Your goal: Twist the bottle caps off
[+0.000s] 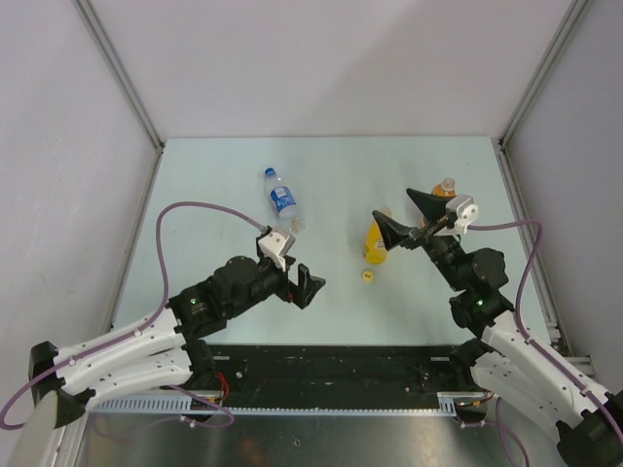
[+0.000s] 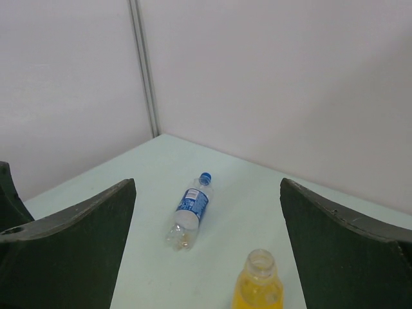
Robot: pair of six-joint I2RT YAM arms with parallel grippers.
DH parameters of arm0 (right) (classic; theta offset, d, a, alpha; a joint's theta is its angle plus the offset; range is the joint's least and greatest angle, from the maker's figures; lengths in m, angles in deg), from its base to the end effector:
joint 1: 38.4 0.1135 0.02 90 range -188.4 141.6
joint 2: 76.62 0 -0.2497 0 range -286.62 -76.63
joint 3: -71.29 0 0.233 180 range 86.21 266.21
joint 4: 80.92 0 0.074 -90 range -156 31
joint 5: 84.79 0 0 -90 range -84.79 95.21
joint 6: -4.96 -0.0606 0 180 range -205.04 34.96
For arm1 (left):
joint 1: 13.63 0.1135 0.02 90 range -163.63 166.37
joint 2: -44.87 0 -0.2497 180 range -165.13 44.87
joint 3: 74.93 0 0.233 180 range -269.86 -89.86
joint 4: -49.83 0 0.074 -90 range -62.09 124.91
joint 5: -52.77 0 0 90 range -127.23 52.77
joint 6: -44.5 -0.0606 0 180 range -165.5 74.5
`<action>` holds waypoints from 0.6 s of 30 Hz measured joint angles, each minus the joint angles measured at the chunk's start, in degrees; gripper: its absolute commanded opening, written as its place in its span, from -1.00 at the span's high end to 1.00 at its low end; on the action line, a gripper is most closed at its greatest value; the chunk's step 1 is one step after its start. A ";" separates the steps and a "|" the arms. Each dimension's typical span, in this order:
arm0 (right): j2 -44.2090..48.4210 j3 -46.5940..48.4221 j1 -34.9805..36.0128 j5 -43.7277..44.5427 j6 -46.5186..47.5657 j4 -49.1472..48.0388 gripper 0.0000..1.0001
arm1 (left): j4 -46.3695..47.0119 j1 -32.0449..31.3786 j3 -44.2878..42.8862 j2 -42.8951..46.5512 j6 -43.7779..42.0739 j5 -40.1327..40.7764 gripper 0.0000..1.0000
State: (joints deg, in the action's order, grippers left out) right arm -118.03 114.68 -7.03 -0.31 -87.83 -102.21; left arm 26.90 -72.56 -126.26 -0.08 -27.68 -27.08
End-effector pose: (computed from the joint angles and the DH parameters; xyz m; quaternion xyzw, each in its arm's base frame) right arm 0.1583 0.1034 0.3398 -0.1746 0.5224 0.2703 0.7896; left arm 0.1139 -0.1683 0.2777 0.2308 0.7661 -0.3142 0.5110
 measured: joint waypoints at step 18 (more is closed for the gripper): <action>-0.22 2.03 -3.74 -1.79 -2.16 9.44 -0.99 | -3.58 16.31 -0.37 -14.80 7.82 -6.71 -0.99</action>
State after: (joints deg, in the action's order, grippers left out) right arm -118.25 116.72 -10.76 -2.10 -89.99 -92.77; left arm 23.31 -56.26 -126.63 -14.88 -19.85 -33.79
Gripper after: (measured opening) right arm 0.987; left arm 0.994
